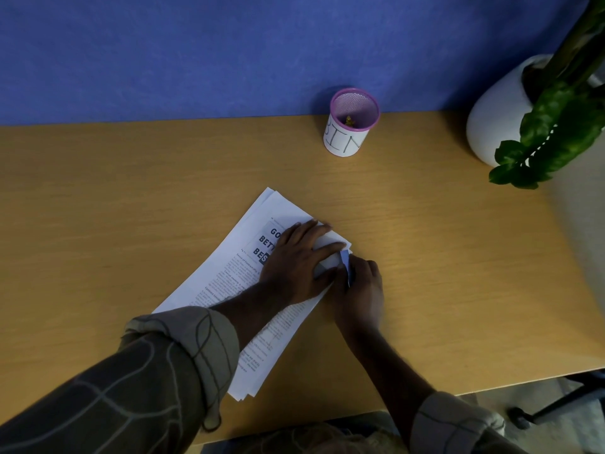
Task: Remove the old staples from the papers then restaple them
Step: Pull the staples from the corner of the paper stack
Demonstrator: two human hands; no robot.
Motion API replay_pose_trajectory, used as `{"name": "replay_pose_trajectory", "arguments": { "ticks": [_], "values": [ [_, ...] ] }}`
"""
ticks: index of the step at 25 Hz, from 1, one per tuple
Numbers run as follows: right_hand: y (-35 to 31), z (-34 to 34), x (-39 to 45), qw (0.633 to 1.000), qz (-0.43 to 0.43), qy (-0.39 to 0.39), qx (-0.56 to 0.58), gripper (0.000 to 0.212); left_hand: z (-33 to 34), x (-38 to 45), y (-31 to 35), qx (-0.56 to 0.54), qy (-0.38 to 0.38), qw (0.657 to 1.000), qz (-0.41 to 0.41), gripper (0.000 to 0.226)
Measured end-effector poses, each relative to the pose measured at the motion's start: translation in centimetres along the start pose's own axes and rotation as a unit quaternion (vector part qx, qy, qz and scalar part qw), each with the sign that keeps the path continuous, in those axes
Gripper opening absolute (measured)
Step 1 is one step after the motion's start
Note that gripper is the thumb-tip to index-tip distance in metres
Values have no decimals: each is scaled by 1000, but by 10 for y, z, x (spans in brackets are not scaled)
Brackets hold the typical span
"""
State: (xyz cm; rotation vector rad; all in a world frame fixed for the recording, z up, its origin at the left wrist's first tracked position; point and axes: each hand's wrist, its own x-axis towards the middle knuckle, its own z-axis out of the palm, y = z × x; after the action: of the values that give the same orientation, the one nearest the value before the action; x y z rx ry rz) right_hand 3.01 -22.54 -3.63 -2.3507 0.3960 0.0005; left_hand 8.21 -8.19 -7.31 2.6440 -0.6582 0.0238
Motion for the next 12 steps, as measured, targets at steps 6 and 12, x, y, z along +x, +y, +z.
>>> {"name": "replay_pose_trajectory", "arguments": {
  "ticks": [6, 12],
  "values": [
    [-3, -2, 2, 999, 22, -2, 28, 21, -1, 2, -1, -4, 2, 1000, -5, 49],
    [-4, -6, 4, 996, 28, -4, 86, 23, -5, 3, 2, -12, 4, 1000, -16, 49]
  ]
}}
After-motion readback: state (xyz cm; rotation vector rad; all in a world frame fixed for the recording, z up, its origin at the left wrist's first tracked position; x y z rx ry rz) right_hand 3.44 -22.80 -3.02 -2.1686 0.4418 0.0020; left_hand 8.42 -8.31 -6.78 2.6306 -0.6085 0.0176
